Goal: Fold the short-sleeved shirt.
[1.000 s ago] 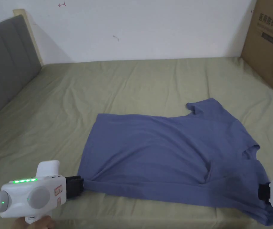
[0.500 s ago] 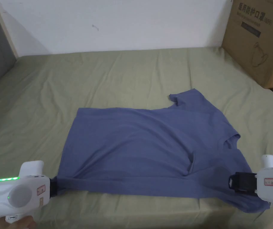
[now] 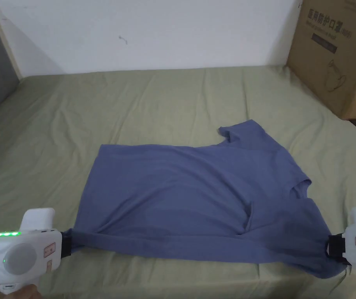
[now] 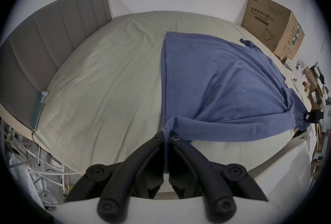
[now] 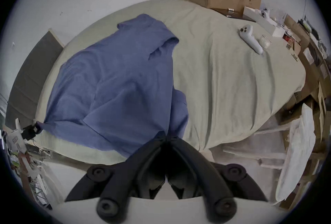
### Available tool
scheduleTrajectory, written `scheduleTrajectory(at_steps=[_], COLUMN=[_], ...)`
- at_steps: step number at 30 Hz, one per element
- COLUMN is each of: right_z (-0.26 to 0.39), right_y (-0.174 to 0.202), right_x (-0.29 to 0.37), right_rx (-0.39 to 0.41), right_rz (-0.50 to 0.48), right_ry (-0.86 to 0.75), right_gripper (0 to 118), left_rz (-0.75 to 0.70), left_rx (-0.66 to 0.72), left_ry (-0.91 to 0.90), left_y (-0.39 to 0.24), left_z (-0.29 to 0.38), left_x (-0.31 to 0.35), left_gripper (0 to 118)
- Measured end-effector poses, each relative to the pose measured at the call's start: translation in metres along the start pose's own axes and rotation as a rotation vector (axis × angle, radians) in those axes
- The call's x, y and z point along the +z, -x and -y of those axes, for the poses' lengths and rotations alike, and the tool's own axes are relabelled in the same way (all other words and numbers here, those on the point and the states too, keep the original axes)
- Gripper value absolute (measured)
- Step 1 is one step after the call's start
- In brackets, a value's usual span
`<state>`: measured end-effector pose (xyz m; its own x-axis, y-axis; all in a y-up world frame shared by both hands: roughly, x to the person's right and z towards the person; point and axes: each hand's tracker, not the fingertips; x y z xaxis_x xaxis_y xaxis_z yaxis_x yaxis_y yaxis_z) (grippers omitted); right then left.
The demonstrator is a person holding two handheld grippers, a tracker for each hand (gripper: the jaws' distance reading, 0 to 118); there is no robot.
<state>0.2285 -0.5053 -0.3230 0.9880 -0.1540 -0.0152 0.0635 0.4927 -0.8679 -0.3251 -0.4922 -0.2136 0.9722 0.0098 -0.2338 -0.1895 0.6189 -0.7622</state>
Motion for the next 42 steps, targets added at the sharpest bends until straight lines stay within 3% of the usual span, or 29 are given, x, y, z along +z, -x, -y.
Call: scheduleTrajectory(at_steps=[5,10,18,21,23,24,25,26,28,29,30,31,32,33,35,39,40,41,42], right_z=[-0.022,-0.081,-0.17,-0.173,-0.171,-0.171,-0.17,-0.166,-0.164,-0.161,-0.156,-0.153,-0.148,-0.14,-0.123,-0.098,-0.094,-0.089,-0.085], right_y=[0.002,0.0,0.026,0.035,0.035,0.033,0.031,0.029,0.029,0.029,0.026,0.026,0.027,0.027,0.025,0.021,0.02,0.02,0.018], right_x=[0.006,0.008,-0.061,-0.092,-0.103,-0.103,-0.1,-0.092,-0.079,-0.07,-0.06,-0.053,-0.048,-0.042,-0.034,-0.035,-0.037,-0.038,-0.038], right_rx=[-0.005,-0.077,-0.009,0.068,0.069,0.057,0.047,0.038,0.056,0.076,0.096,0.1,0.102,0.103,0.116,0.08,0.062,0.049,0.038], right_rz=[-0.008,-0.043,0.062,0.104,0.099,0.094,0.084,0.07,0.077,0.09,0.079,0.078,0.087,0.087,0.04,0.045,0.04,0.035,0.031], right_ry=[-0.024,-0.084,-0.035,0.003,0.017,0.016,0.01,-0.006,-0.041,-0.066,-0.09,-0.086,-0.078,-0.084,-0.068,-0.047,-0.039,-0.031,-0.029], right_gripper=[0,0,0,0,5,27,62,67,66,64,54,18,0,0,0,0,0,0,0], left_rz=[0.004,-0.008,-0.052,-0.071,-0.107,-0.1,-0.092,-0.077,-0.055,-0.034,-0.005,0.017,0.015,0.005,-0.012,0.009,0.004,0.017,0.023], left_rx=[-0.007,-0.023,-0.093,-0.114,-0.103,-0.093,-0.07,-0.037,0.017,0.044,0.066,0.073,0.073,0.068,0.053,0.055,0.062,0.086,0.105], left_ry=[-0.018,-0.024,0.076,0.092,0.107,0.104,0.081,0.05,0.041,0.028,0.013,0.001,0.001,0.01,0.01,0.037,0.033,0.037,0.064], left_y=[0.001,0.006,0.001,-0.003,0.0,0.005,0.009,0.013,0.021,0.025,0.028,0.029,0.027,0.025,0.021,0.013,0.012,0.011,0.012], left_z=[-0.018,-0.051,-0.099,-0.101,-0.101,-0.098,-0.097,-0.097,-0.095,-0.093,-0.089,-0.084,-0.077,-0.07,-0.053,-0.033,-0.032,-0.034,-0.036], left_x=[0.001,-0.012,-0.085,-0.105,-0.109,-0.105,-0.1,-0.092,-0.075,-0.067,-0.056,-0.048,-0.04,-0.035,-0.03,-0.034,-0.036,-0.039,-0.045], left_gripper=[1,1,3,10,69,95,104,102,103,101,94,66,29,0,0,2,27,70,101])
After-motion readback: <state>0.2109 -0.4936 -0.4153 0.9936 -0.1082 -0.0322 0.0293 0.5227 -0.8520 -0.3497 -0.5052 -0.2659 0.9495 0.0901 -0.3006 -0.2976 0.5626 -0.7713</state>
